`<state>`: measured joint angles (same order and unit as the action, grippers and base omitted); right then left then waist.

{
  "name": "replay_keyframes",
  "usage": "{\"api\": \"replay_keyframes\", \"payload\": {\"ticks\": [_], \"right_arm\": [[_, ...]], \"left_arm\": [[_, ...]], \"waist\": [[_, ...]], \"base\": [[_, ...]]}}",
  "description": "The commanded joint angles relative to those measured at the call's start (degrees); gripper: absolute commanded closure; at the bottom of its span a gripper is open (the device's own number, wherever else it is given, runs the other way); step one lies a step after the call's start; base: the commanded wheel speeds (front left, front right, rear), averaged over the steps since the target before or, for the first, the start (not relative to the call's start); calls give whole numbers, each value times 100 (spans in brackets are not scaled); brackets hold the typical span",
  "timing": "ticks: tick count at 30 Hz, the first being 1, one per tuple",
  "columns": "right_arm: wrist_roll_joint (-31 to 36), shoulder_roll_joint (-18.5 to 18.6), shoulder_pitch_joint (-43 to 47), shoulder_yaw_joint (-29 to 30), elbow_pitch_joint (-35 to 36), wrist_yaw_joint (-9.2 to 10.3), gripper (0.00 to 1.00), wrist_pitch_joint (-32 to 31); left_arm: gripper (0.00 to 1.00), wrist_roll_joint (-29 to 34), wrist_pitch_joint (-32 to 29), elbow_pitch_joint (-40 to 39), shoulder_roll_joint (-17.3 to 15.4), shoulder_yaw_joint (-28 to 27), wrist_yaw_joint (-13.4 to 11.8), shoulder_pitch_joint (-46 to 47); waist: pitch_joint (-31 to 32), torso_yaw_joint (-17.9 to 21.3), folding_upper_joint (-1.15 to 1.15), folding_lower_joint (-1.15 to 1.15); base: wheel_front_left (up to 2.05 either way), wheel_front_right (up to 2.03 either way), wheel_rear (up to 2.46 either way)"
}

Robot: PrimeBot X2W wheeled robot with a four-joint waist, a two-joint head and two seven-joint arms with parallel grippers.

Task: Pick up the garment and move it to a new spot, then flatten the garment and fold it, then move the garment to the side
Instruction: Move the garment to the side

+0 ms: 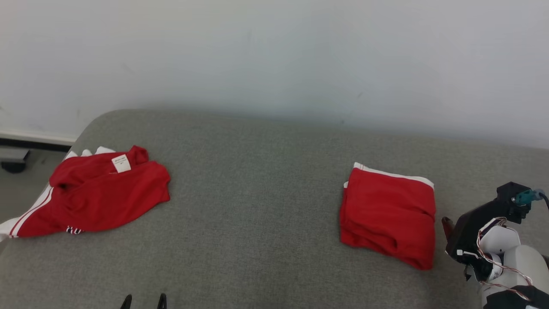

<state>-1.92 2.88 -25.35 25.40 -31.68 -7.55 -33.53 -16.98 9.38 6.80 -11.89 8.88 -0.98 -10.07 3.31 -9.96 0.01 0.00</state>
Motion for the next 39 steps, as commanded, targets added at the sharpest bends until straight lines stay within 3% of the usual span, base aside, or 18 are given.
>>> {"api": "replay_keyframes", "payload": {"ticks": [1, 6, 12, 13, 14, 15, 16, 17, 22, 27, 35, 39], "right_arm": [[205, -6, -204, 163, -245, 10, 0, 3], [674, -3, -591, 670, -889, 10, 0, 159], [893, -3, -852, 870, -1595, 10, 0, 290], [911, -12, -867, 904, -1723, 10, 7, 277], [968, -16, -873, 911, -1845, 10, 27, 260], [1028, -24, -864, 922, -1932, 10, 62, 257], [1089, -30, -874, 919, -2003, 10, 85, 259], [1170, -30, -880, 911, -2034, 10, 100, 299], [1498, 53, -910, 712, -2017, 16, 100, 491], [1674, 336, -881, -117, -2048, 16, 100, 629], [1644, 1292, -875, -1487, -1782, 12, 100, 932], [1594, 1798, -981, -1837, -1569, 12, 100, 1262]], "left_arm": [[0, 38, -18, -52, -39, 11, 38, 161], [0, 12, 47, -38, -79, 15, 64, 288], [0, -11, 118, 73, -86, 44, 87, 382], [0, -8, 124, 91, -84, 63, 103, 406], [0, -9, 141, 106, -82, 74, 91, 433], [0, -12, 153, 126, -83, 84, 104, 455], [0, -16, 170, 136, -84, 92, 117, 469], [0, -17, 175, 145, -89, 102, 132, 470], [0, -71, 245, 141, -102, 74, 123, 540], [0, -225, 343, 26, -113, -91, 107, 595], [0, -175, 481, -592, -208, -286, 33, 780], [0, -42, 393, -1135, -263, -170, 20, 1001]], "waist": [[-451, -454, -1, 0], [-719, -651, -1, 0], [-790, -665, -1, 0], [-792, -648, -1, 0], [-792, -619, -1, 0], [-788, -591, -1, 0], [-784, -552, -1, 0], [-783, -511, -1, 0], [-808, -174, -1, 0], [-925, 375, -1, 0], [-1420, 1336, -1, 0], [-1758, 1691, -1, 0]], "base": [[0, 0, 0], [0, 0, 0], [0, 0, 0], [0, 0, 0], [0, 0, 0], [0, 0, 0], [0, 0, 0], [0, 0, 0], [0, 0, 0], [0, 0, 0], [0, 0, 0], [0, 0, 0]]}}
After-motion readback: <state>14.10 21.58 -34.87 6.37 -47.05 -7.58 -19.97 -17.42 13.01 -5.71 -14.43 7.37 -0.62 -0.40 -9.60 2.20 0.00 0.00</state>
